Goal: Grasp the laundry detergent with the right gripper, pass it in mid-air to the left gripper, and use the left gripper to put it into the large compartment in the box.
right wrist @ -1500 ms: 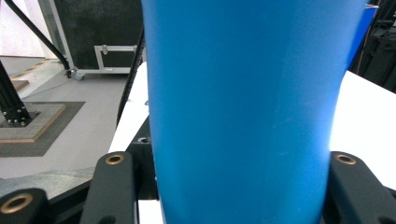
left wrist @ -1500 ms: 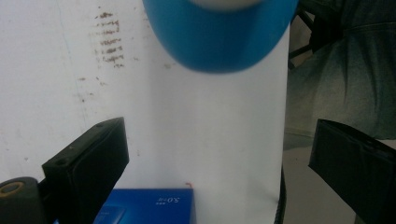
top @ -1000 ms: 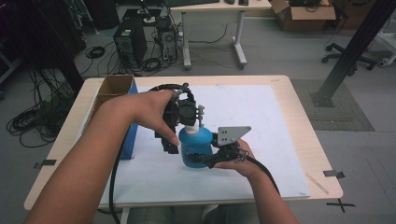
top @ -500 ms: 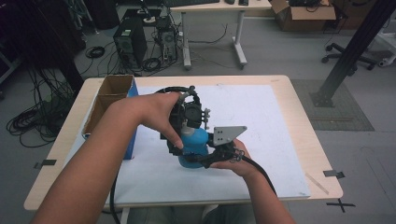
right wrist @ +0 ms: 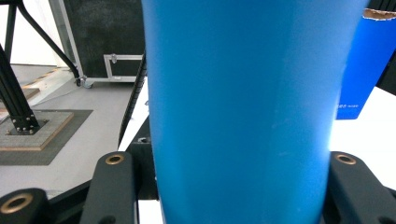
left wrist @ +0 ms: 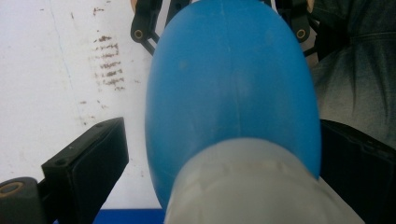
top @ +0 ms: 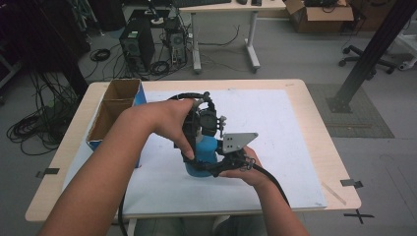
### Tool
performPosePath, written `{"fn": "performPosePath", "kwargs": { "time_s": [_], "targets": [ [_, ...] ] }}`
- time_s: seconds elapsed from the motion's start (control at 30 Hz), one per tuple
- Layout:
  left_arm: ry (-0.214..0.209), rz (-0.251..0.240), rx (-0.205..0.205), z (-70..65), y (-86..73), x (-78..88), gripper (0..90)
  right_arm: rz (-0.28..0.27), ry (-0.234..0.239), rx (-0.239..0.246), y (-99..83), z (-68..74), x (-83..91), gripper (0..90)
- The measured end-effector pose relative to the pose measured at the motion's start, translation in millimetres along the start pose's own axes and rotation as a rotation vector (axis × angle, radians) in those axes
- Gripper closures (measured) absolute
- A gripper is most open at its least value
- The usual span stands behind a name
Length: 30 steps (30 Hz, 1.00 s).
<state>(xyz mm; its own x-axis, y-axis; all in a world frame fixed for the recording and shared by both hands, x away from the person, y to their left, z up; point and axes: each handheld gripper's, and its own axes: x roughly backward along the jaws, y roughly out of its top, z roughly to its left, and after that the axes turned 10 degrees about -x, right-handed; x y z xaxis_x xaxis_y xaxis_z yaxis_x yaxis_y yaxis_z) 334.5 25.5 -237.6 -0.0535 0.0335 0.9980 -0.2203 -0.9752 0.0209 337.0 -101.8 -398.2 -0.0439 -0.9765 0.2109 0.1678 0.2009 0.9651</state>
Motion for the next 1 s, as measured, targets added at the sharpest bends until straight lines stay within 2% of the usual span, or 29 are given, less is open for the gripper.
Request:
{"fn": "performPosePath", "kwargs": {
  "time_s": [0.6, 0.97, 1.0],
  "targets": [
    [0.018, 0.004, 0.010, -0.7, 2.0, -1.7, 7.0, -0.002, -0.004, 0.001, 1.1, 0.1, -3.8, 45.4],
    [0.000, 0.016, 0.025, -0.9, 2.5, 0.4, 12.6, -0.010, -0.002, 0.004, 2.5, 0.7, -5.2, 45.3],
    [-0.005, 0.016, 0.025, -0.7, 2.6, 0.6, 15.8, -0.007, -0.003, 0.002, 2.5, 1.0, -5.2, 45.3]
  ]
}}
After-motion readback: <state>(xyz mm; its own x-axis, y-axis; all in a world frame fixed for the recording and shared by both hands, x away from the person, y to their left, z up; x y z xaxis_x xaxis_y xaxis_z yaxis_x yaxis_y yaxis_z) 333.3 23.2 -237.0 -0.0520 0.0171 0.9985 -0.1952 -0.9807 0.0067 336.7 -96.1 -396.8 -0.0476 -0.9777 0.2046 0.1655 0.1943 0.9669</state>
